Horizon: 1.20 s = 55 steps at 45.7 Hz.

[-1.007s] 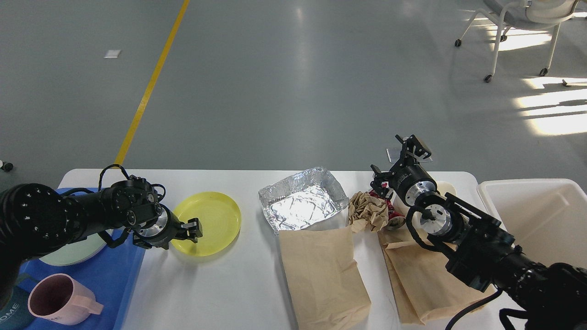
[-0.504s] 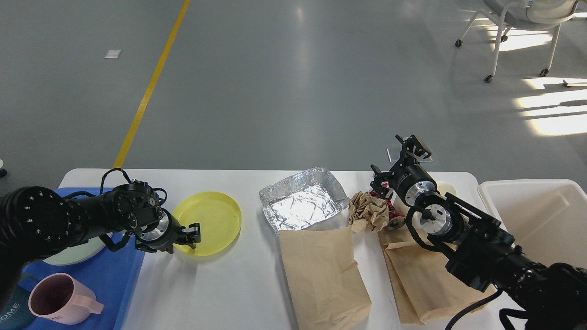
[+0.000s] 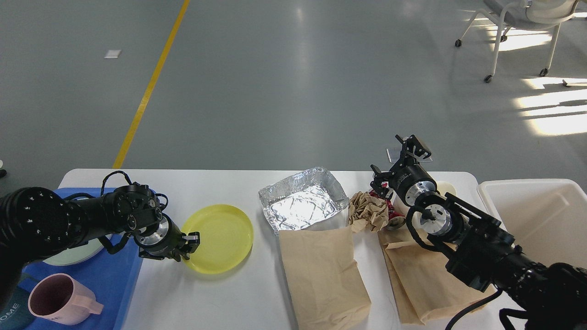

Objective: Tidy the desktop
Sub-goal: 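Lift the yellow plate with the left gripper onto the green plate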

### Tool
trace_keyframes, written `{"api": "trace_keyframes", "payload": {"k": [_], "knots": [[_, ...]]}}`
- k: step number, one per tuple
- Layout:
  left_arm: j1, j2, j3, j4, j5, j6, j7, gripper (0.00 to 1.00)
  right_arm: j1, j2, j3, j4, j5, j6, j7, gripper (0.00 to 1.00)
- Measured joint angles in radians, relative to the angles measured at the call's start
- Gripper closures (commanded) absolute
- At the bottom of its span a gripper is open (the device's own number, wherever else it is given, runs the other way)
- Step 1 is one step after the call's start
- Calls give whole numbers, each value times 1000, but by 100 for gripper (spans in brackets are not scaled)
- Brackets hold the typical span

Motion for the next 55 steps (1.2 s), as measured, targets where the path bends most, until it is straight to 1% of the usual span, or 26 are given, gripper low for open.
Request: {"api": "trace_keyframes", "payload": {"k": [9, 11, 15, 23, 34, 38, 45, 49, 55], "knots": [[3, 6, 0, 0, 0, -2, -1, 86, 0, 0, 0, 0, 1, 0, 0, 0], [3, 7, 0, 0, 0, -3, -1, 89, 0, 0, 0, 0, 1, 0, 0, 0], [-2, 9, 0, 0, 0, -14, -1, 100, 0, 0, 0, 0, 1, 0, 0, 0], [-22, 13, 2, 0, -1, -95, 0, 100, 0, 0, 0, 0, 1, 0, 0, 0], [-69, 35, 11, 0, -1, -169, 1, 100, 0, 0, 0, 0, 1, 0, 0, 0], [-85, 42, 12, 0, 0, -212, 1, 100, 0, 0, 0, 0, 1, 0, 0, 0], [-134, 69, 11, -7, 0, -313, 2, 100, 0, 0, 0, 0, 0, 0, 0, 0], [-177, 104, 11, -42, 0, -345, 2, 100, 0, 0, 0, 0, 0, 0, 0, 0], [-254, 178, 14, -117, 1, -355, 3, 100, 0, 0, 0, 0, 0, 0, 0, 0]]}}
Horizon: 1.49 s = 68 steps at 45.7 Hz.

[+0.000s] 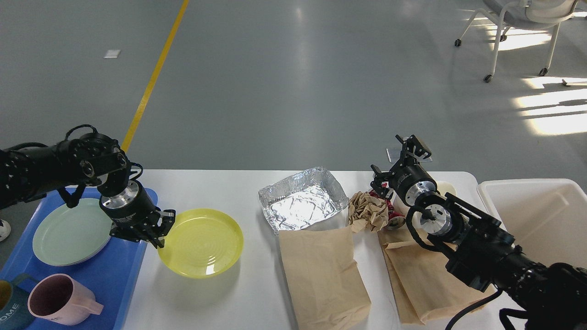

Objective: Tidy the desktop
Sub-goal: 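Lift the yellow plate with the left gripper onto the green plate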

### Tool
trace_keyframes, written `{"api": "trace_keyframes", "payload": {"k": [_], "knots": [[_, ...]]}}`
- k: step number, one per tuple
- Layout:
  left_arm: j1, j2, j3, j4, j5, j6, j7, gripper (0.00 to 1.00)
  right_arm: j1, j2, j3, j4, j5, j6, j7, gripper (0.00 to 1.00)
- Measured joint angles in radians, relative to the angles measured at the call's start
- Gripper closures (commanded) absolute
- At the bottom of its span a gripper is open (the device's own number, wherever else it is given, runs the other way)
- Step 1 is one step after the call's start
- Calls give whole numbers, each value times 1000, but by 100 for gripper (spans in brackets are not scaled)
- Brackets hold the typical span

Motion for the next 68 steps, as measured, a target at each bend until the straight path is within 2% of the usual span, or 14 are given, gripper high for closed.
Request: {"api": "trace_keyframes", "payload": {"k": [10, 24, 30, 37, 52, 60, 64, 68], "knots": [[-138, 119, 13, -76, 2, -50, 6, 100, 0, 0, 0, 0, 0, 0, 0, 0], [-357, 215, 72, -78, 2, -58, 8, 100, 0, 0, 0, 0, 0, 0, 0, 0], [-383, 279, 54, -67, 1, -58, 8, 100, 0, 0, 0, 0, 0, 0, 0, 0], [-285, 336, 7, -36, -2, -58, 5, 100, 0, 0, 0, 0, 1, 0, 0, 0], [-41, 474, -137, 107, -4, -58, 3, 100, 0, 0, 0, 0, 0, 0, 0, 0], [111, 486, -217, 187, -3, -58, 3, 100, 0, 0, 0, 0, 0, 0, 0, 0], [166, 486, -245, 212, -3, -32, 3, 100, 0, 0, 0, 0, 0, 0, 0, 0], [236, 485, -292, 223, -4, 30, 3, 100, 0, 0, 0, 0, 0, 0, 0, 0]]}}
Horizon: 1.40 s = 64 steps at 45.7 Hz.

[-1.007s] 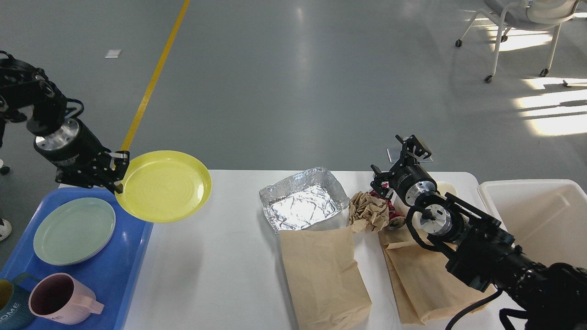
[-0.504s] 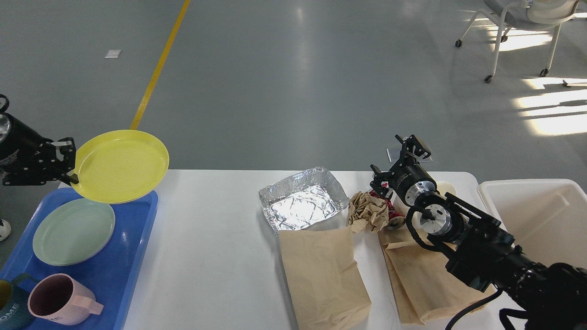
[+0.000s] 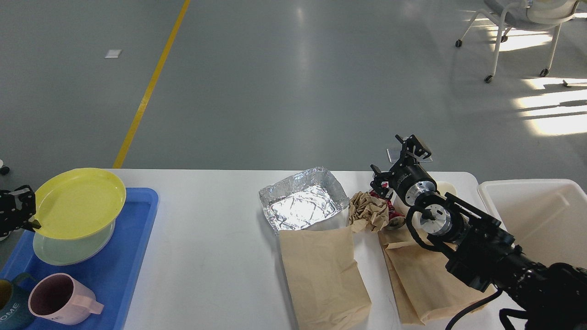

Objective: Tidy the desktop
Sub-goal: 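Lift the yellow plate with the left gripper onto the green plate, then release the yellow plate and raise the left gripper away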

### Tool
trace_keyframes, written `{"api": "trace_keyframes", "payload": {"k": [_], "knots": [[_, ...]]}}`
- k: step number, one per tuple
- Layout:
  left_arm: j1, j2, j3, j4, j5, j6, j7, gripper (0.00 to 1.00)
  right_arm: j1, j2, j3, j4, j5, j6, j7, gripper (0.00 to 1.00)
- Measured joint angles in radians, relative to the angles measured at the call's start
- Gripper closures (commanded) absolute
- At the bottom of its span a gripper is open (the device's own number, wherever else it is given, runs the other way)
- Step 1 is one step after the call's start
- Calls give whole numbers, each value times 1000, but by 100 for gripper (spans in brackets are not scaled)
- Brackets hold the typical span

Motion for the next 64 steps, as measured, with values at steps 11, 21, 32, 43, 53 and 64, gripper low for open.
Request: {"api": "trace_keyframes", "payload": {"k": [11, 21, 32, 43, 53, 64], "knots": [[86, -10, -47, 30, 1, 117, 4, 100, 0, 0, 0, 0, 0, 0, 0, 0], [125, -26, -50, 71, 1, 141, 5, 100, 0, 0, 0, 0, 0, 0, 0, 0], [159, -47, -53, 92, 1, 180, 6, 100, 0, 0, 0, 0, 0, 0, 0, 0], [179, -71, -52, 101, 3, 238, 8, 99, 0, 0, 0, 0, 1, 0, 0, 0], [187, -80, -50, 101, 3, 261, 9, 94, 0, 0, 0, 0, 1, 0, 0, 0], [187, -82, -50, 101, 4, 263, 9, 81, 0, 0, 0, 0, 0, 0, 0, 0]]}}
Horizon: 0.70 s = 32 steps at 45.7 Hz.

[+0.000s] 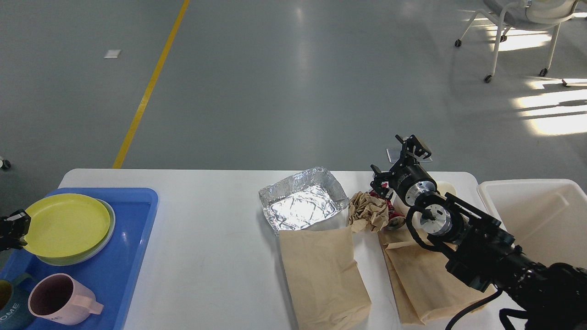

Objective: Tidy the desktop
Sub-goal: 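Release the yellow plate and raise the left gripper away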

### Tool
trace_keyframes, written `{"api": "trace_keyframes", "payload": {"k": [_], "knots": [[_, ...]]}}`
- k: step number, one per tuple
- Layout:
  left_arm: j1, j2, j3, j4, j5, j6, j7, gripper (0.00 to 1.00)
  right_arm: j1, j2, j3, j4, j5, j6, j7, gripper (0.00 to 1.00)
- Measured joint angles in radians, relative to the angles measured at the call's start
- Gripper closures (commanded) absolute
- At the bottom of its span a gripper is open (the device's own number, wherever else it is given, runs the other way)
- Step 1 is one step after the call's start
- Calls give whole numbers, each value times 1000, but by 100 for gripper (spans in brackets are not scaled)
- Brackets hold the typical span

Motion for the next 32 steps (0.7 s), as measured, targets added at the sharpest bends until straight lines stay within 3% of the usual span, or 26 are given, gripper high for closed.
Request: {"api": "trace_keyframes", "payload": {"k": [7, 10, 16, 27, 32], "knots": [[0, -10, -2, 0, 0, 1, 0, 67, 0, 0, 0, 0, 0, 0, 0, 0], [0, -12, -2, 0, 0, 3, 0, 54, 0, 0, 0, 0, 0, 0, 0, 0], [0, -15, -3, 0, 0, 34, -3, 17, 0, 0, 0, 0, 0, 0, 0, 0], [-16, 1, -49, 5, -3, 243, -16, 2, 0, 0, 0, 0, 0, 0, 0, 0], [-24, 3, -98, 19, -3, 280, -16, 1, 0, 0, 0, 0, 0, 0, 0, 0]]}}
